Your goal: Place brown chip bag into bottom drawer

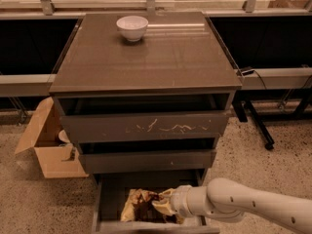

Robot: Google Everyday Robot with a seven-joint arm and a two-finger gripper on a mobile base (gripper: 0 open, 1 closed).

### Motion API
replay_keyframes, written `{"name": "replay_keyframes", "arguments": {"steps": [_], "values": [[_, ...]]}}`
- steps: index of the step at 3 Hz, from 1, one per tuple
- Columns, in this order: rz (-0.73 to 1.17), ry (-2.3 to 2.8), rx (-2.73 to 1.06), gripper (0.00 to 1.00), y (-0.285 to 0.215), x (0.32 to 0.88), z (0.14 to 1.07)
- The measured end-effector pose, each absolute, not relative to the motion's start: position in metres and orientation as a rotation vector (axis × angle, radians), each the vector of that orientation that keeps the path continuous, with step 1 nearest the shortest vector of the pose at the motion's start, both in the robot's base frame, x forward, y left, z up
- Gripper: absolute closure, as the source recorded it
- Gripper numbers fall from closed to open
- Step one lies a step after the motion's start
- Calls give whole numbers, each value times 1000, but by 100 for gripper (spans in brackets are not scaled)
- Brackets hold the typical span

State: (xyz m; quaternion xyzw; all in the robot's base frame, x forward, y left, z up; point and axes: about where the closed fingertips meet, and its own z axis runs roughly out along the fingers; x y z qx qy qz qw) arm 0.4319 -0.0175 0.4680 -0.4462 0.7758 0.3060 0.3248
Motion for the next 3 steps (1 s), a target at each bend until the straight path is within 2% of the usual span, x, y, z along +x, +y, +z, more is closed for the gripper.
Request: {"name": "replay_keyframes", "arguments": {"steps": [1,3], "values": [[774,2122,-1055,100,-51,433,389],[819,2106,-908,97,-93,471,301]]}}
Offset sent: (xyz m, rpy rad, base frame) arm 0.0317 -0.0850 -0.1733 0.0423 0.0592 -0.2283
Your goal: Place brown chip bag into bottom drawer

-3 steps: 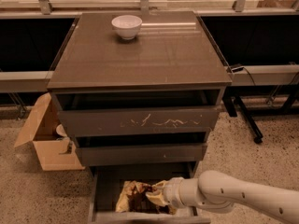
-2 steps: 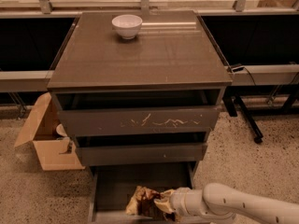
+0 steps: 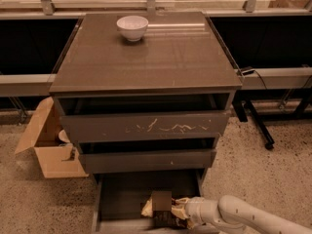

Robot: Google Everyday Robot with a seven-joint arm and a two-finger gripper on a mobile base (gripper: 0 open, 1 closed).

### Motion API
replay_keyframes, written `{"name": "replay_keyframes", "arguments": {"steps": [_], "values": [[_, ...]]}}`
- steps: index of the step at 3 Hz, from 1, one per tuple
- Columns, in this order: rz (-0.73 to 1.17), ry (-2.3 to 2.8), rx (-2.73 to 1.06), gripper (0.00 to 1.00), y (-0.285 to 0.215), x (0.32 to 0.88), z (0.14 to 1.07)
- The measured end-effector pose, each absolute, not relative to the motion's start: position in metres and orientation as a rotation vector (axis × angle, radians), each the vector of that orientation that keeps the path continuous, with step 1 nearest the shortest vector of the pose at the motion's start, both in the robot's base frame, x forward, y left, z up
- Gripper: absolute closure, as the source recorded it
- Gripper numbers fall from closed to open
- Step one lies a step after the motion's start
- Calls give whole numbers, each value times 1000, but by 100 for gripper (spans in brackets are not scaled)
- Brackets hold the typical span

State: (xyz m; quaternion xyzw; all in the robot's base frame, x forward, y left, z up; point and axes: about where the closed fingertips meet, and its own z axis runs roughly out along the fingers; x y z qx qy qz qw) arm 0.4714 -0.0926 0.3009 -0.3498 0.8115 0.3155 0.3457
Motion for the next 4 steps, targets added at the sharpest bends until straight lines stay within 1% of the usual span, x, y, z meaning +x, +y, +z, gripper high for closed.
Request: {"name": "replay_keyframes", "arguments": {"steps": [1,2,3,4], "values": [[830,2095,-889,74,-100,486,289],[834,2072,-869,43,-109,500,281],[835,2060,-856,20,-114,507,278],[828,2021,-851,0,-119,513,283]]}}
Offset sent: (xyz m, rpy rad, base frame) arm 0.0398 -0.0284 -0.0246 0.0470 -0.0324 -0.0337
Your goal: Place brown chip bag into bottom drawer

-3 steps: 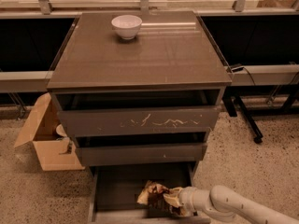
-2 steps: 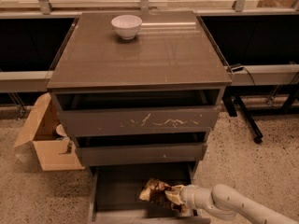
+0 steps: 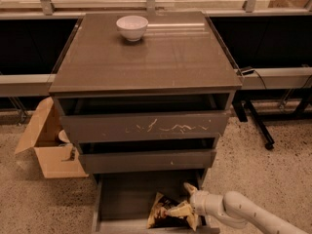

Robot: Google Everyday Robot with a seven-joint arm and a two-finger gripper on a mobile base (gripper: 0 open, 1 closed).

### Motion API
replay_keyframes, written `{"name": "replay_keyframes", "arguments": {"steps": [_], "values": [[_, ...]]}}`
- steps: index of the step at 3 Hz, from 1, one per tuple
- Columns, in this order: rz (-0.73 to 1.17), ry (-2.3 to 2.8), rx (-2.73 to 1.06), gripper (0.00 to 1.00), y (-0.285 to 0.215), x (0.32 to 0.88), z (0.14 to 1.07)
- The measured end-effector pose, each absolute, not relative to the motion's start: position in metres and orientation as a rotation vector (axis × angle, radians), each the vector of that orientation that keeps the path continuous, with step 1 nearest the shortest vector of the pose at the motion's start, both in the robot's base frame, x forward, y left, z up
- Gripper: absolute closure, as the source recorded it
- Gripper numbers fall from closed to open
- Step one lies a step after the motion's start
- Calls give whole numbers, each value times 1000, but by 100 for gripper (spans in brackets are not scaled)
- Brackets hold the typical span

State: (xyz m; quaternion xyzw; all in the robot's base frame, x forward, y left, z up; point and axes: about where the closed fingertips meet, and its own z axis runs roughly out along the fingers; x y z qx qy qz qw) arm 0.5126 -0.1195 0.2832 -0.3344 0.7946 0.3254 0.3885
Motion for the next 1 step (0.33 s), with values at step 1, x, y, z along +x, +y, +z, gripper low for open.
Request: {"name": "replay_keyframes", "arguments": {"steps": [1], "values": [[842,1950,-875,0,-122,509,307]]}}
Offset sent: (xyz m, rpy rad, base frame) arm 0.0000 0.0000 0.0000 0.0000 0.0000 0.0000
